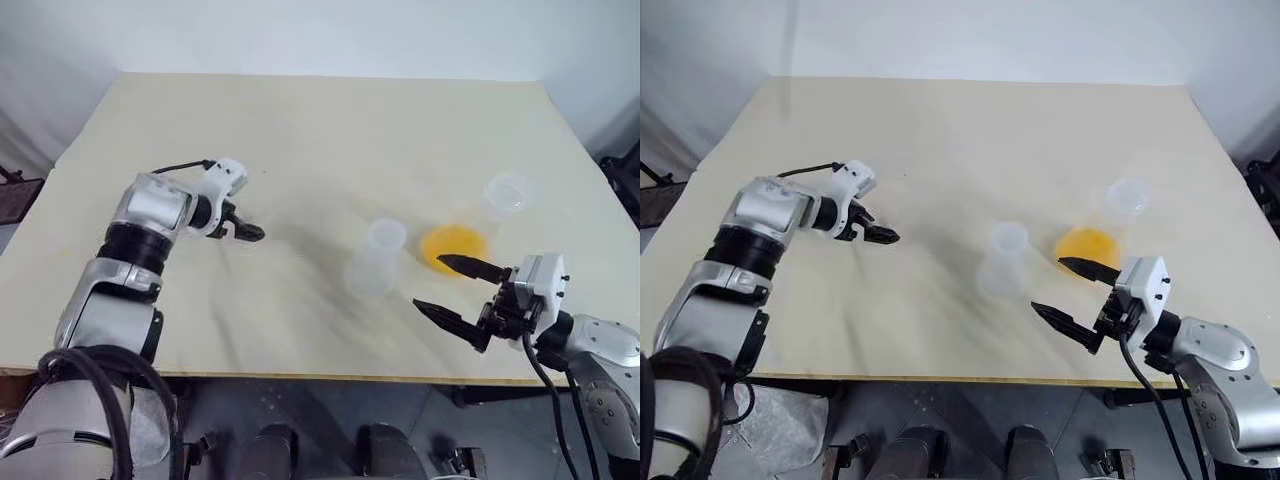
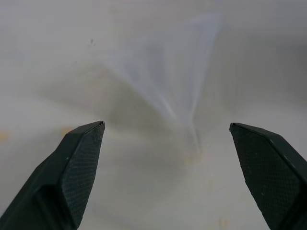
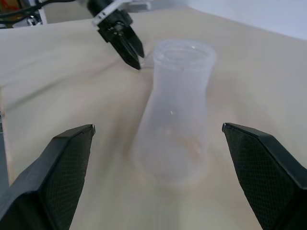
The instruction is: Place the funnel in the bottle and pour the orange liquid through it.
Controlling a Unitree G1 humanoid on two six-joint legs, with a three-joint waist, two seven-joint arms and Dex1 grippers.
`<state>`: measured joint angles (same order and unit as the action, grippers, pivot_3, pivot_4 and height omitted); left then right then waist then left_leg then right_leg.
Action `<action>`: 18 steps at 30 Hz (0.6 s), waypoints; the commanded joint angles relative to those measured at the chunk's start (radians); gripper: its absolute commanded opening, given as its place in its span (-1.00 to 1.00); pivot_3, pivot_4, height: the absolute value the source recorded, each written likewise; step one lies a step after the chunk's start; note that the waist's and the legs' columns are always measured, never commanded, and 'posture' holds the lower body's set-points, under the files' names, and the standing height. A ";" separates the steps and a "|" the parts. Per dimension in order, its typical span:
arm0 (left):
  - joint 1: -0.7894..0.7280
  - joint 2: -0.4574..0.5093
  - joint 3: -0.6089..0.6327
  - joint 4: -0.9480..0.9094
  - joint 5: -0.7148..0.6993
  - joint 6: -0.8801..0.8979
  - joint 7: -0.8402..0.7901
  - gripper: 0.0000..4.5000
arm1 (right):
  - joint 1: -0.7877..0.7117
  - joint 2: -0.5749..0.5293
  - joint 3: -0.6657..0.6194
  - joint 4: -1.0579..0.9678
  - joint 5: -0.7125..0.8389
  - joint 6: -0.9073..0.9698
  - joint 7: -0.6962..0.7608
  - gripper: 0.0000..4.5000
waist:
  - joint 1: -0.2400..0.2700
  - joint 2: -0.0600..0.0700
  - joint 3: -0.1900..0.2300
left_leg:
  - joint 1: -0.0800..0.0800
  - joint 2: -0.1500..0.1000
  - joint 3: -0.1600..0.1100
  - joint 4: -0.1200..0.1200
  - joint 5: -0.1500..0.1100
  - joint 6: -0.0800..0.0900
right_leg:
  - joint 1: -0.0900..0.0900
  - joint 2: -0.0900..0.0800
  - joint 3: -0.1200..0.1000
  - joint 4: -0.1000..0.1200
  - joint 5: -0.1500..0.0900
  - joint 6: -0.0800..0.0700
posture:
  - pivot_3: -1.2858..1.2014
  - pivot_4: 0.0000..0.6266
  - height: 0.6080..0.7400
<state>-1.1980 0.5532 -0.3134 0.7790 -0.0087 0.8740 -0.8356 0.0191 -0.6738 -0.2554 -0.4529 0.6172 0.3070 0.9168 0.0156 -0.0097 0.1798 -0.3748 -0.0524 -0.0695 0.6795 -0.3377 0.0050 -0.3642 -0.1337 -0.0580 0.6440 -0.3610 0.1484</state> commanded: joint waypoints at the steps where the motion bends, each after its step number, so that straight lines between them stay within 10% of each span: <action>1: -0.063 -0.031 0.009 0.082 0.040 -0.006 0.039 0.98 | -0.013 -0.002 -0.007 -0.013 0.010 -0.016 0.004 1.00 | 0.002 0.000 0.000 | 0.000 0.000 0.000 0.000 0.000 0.000 | 0.000 0.000 0.000 0.000 0.000 0.000 | 0.03 -0.52 1.00; 18: -0.187 -0.161 -0.002 0.264 0.123 0.129 0.059 0.98 | -0.020 -0.010 -0.013 -0.005 0.008 -0.016 0.009 1.00 | 0.006 -0.001 0.000 | -0.003 -0.003 0.001 0.001 0.000 0.000 | -0.004 -0.001 0.000 0.004 0.000 0.000 | 0.03 -0.52 1.00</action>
<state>-1.3680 0.3963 -0.3053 1.0409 0.1021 0.9655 -0.7625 0.0052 -0.6741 -0.2453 -0.4405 0.6159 0.3070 0.9251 0.0218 -0.0104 0.1802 -0.3775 -0.0559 -0.0687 0.6803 -0.3377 0.0050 -0.3686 -0.1343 -0.0575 0.6477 -0.3609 0.1486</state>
